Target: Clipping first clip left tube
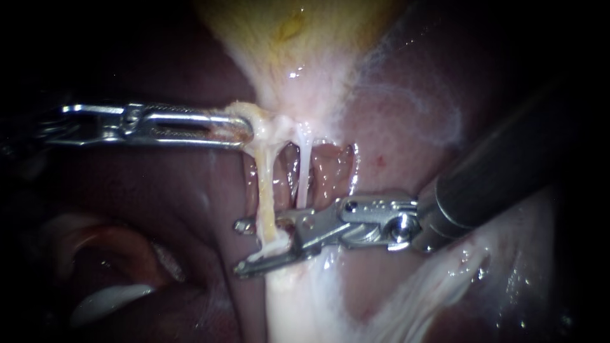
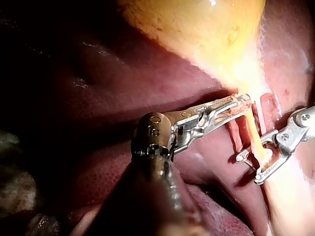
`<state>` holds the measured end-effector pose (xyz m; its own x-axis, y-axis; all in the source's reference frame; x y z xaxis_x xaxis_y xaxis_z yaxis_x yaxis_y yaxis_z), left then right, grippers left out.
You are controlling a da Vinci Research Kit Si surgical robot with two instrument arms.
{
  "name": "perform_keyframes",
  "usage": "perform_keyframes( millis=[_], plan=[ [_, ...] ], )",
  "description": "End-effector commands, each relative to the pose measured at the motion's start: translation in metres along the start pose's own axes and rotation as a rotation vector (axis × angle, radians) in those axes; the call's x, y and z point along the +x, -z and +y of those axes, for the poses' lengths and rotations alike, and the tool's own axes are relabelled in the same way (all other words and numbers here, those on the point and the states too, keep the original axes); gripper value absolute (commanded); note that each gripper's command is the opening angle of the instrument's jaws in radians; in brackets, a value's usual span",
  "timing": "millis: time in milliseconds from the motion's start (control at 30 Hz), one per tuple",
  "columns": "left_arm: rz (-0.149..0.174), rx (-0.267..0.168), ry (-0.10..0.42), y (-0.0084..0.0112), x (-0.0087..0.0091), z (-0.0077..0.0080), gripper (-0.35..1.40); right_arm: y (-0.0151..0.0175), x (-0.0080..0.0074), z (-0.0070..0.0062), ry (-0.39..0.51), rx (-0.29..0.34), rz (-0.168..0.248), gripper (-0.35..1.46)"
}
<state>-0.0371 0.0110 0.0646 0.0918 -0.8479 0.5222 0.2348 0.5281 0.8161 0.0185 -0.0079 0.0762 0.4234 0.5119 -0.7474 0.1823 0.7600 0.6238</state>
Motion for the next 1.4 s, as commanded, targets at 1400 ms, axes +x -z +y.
perform_keyframes(
  millis=[1400],
  plan=[
    [0.002, -0.001, 0.012, -0.0001, 0.0002, 0.0001, -0.35, 0.0006, -0.0003, -0.0001, -0.171, -0.005, -0.039, -0.35]
  ],
)
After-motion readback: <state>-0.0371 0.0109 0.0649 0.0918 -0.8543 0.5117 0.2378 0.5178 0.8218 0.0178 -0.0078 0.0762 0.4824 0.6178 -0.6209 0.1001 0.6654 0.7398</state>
